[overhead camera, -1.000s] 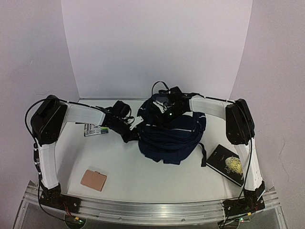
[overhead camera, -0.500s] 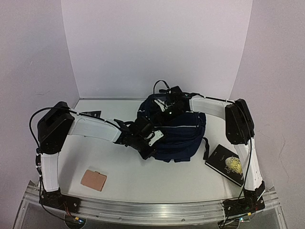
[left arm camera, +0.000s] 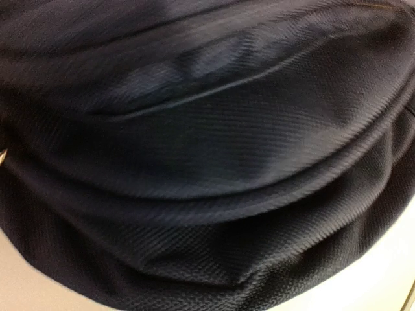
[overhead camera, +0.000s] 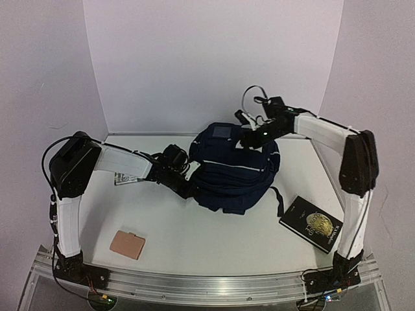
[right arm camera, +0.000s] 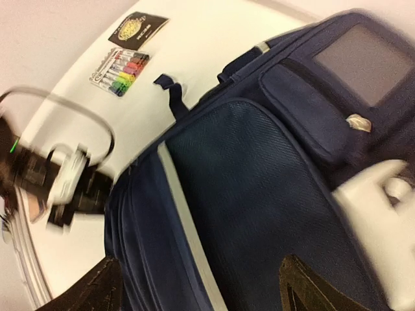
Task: Pack the student bag
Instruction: Zip the student bag at the center of the board.
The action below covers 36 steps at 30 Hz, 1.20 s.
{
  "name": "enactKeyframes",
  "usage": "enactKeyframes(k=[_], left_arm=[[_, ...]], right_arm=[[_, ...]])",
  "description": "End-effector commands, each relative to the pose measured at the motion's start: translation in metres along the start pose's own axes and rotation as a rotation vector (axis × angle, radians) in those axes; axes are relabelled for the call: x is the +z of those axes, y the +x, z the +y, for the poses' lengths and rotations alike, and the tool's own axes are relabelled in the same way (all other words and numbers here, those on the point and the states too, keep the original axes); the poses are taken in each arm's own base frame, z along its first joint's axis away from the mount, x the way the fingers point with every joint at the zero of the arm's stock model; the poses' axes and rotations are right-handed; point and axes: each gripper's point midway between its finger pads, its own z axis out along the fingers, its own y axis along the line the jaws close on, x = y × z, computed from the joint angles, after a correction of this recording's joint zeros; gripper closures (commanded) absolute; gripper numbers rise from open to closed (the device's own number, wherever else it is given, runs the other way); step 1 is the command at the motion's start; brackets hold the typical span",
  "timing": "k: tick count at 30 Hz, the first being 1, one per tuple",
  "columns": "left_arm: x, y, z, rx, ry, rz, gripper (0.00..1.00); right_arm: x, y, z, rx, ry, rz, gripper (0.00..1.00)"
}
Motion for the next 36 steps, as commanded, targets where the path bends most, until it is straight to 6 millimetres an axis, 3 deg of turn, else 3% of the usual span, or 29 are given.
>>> enactKeyframes(k=[1,4,7,10,17,21,26,29,33,36], left_arm=[[0.004,-0.019,0.03,0.028,-0.03,-0.031,1.0],[0.004,-0.029,0.037,0.034,-0.033,-0.016,1.0],[0.002,-0.03,0.031,0.04,-0.004,0.007,1.0],[-0.001,-0.025,0.022,0.057,0.016,0.025,1.0],[-0.003,-0.026,-0.034,0.258,0.037,0.122,1.0],[-0.011,-0.032,-0.079,0.299,0.088,0.143,1.0],[-0.019,-0.022,-0.105,0.218,0.209,0.205,1.0],[-0.02,-0.019,-0.108,0.201,0.232,0.225,1.0],[-0.002,-0.045,-0.109,0.118,0.227,0.135,1.0],[0.017,-0.046,-0.091,0.036,0.195,0.106,1.0]], right_arm=[[-0.041,0.063,0.031,-0.18,-0.009,0.146,0.22],[-0.03,0.101,0.036,-0.057,-0.057,0.219,0.29],[-0.007,0.121,0.04,0.132,-0.137,0.258,0.35],[0.021,0.126,0.029,0.247,-0.145,0.233,0.37],[0.066,0.113,0.005,0.347,-0.111,0.138,0.45],[0.071,0.098,0.0,0.414,-0.101,0.053,0.5],[0.076,0.092,0.0,0.459,-0.102,0.024,0.53],[0.074,0.091,0.001,0.483,-0.102,0.016,0.53],[0.071,0.073,0.014,0.517,-0.151,-0.026,0.52],[0.061,0.053,0.018,0.499,-0.186,-0.062,0.48]])
